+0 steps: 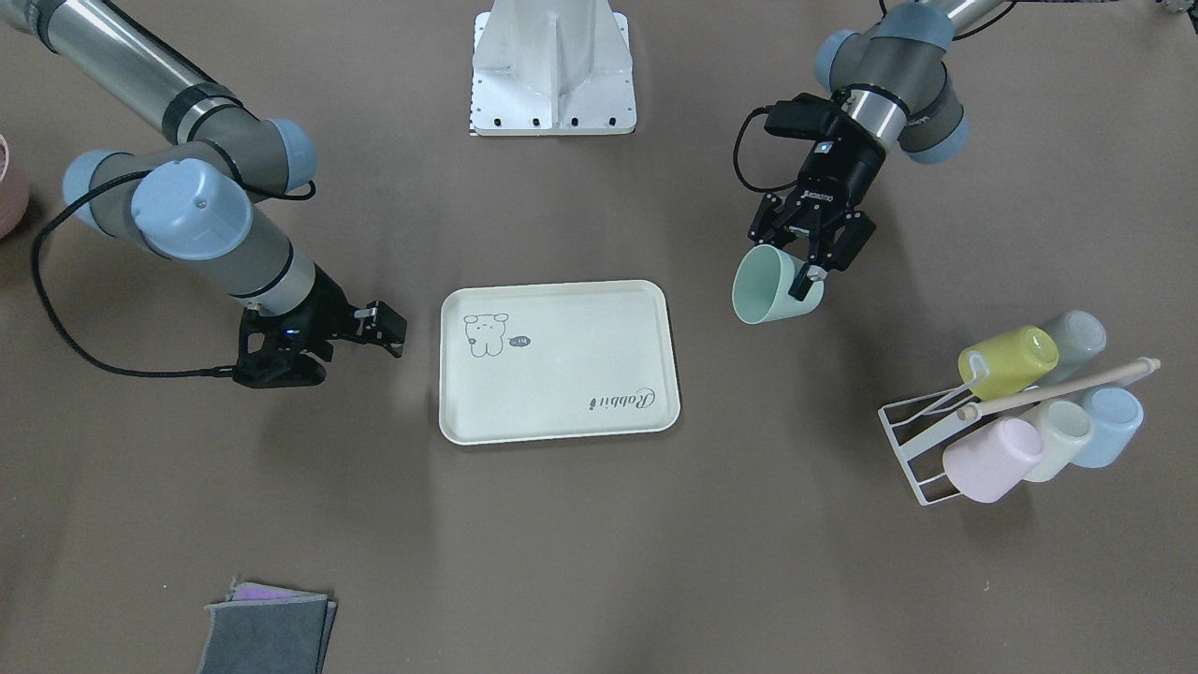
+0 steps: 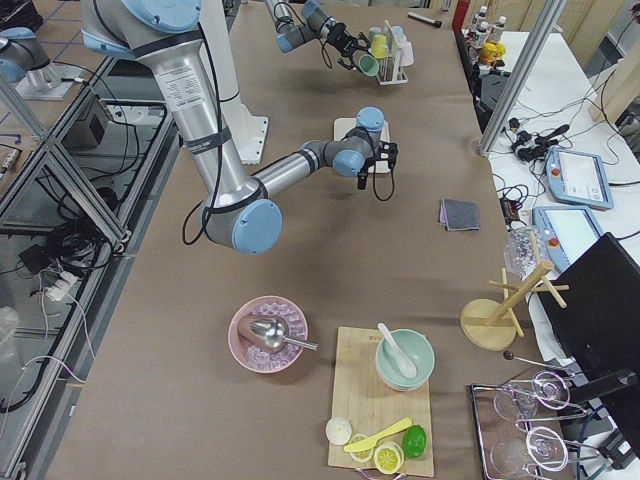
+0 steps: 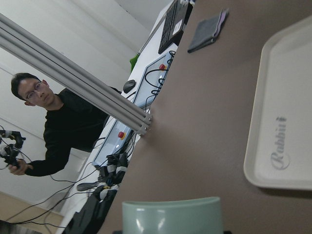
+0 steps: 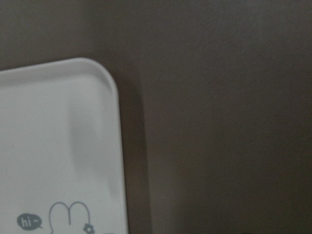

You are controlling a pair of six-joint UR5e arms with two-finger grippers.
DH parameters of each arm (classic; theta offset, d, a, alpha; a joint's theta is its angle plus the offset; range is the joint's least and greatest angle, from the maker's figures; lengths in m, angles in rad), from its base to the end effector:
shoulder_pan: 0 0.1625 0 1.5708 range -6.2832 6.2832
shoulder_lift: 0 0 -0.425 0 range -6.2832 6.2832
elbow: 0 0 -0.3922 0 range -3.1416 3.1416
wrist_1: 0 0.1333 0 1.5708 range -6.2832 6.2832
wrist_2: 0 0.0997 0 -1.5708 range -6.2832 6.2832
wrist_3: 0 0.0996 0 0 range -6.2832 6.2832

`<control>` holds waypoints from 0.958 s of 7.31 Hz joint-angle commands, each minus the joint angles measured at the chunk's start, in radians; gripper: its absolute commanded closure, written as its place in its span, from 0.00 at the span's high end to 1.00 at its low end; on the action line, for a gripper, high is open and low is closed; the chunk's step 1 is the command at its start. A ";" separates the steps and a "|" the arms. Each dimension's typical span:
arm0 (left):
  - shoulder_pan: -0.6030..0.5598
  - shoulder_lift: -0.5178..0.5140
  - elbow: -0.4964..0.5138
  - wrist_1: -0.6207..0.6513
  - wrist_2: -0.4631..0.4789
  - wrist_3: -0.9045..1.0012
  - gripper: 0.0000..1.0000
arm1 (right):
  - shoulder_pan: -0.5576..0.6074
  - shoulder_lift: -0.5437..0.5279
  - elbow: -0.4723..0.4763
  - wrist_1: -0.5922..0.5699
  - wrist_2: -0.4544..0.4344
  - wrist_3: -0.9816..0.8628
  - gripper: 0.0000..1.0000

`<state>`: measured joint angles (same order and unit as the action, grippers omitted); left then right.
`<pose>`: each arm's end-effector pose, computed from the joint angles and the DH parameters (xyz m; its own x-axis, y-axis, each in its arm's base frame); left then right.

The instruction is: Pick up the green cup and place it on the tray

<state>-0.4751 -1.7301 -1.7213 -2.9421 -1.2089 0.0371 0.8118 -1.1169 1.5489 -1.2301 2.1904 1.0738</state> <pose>0.3876 -0.3889 0.3532 0.7438 0.6684 -0.0021 0.0704 -0.0752 0.9947 -0.4067 -0.5384 0.3687 0.5818 0.0493 0.8119 -0.0390 0.9987 -0.0327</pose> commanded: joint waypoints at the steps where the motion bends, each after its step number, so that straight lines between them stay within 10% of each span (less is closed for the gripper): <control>1: 0.021 -0.104 0.067 -0.069 -0.024 -0.191 0.00 | 0.131 -0.004 0.016 -0.161 0.052 -0.179 1.00; 7: 0.046 -0.383 0.415 -0.286 -0.066 -0.502 0.00 | 0.475 -0.203 0.007 -0.344 0.051 -0.789 1.00</control>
<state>-0.4307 -2.0622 -1.3889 -3.1896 -1.2594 -0.4233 1.2022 -1.2527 1.5567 -1.5705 2.2317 0.3987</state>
